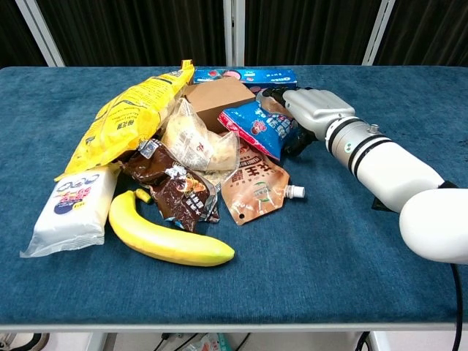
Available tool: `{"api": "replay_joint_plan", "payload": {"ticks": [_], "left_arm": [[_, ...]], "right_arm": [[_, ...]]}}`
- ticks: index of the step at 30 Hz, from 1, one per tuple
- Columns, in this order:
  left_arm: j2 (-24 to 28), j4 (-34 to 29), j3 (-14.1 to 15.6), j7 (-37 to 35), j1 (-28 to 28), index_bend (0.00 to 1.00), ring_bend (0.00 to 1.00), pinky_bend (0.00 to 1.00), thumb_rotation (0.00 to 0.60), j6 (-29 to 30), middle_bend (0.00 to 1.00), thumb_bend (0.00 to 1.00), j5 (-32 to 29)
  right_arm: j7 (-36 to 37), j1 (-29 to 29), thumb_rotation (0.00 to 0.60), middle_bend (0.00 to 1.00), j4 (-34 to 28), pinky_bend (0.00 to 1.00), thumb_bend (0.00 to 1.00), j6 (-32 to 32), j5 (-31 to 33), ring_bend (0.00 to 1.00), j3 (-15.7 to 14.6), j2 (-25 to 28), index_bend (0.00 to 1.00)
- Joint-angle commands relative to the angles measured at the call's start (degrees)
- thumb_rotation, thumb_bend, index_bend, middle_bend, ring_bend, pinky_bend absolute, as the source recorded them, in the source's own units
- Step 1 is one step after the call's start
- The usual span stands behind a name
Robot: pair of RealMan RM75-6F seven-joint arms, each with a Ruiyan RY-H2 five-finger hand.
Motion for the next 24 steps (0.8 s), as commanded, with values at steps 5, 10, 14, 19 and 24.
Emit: {"api": "replay_joint_plan", "payload": {"ticks": [5,10,14,19,24], "left_arm": [[-0.09,0.08,-0.02,-0.1,-0.01,0.11,0.12,0.24,0.453,0.0,0.11,0.0,0.05],[-0.03,-0.11,-0.03,-0.02,-0.07,0.11,0.12,0.24,0.45,-0.03,0.11,0.0,0.16],[0.08,-0.33,-0.06,0.07,-0.11,0.11,0.12,0.24,0.454,-0.04,0.11,0.0,0.2],[0.16,-0.6,-0.04,0.24,-0.15,0.11,0.12,0.24,0.453,-0.05,0.11,0.0,0.31],[0.21,-0.83,-0.03,0.39,-0.12,0.11,0.12,0.24,0.452,0.07,0.11,0.0,0.42]], "right_arm": [[-1.73,0.19,0.6,0.37,0.89,0.16,0.18,-0.89,0.86,0.22,-0.31,-0.09,0.42],[-3.44,-0.22,0.6,0.51,0.71,0.41,0.3,0.52,1.13,0.37,-0.42,-0.12,0.63],[-3.85,-0.75,0.465,0.58,0.28,0.49,0.34,2.28,0.54,0.45,-0.56,0.19,0.73],[-3.91,-1.37,0.6,0.65,-0.06,0.59,0.41,3.55,-0.05,0.53,-0.73,0.86,0.83],[-3.06,-1.91,0.6,0.71,0.22,0.65,0.45,5.59,-1.51,0.58,-0.99,1.16,0.9]]}}
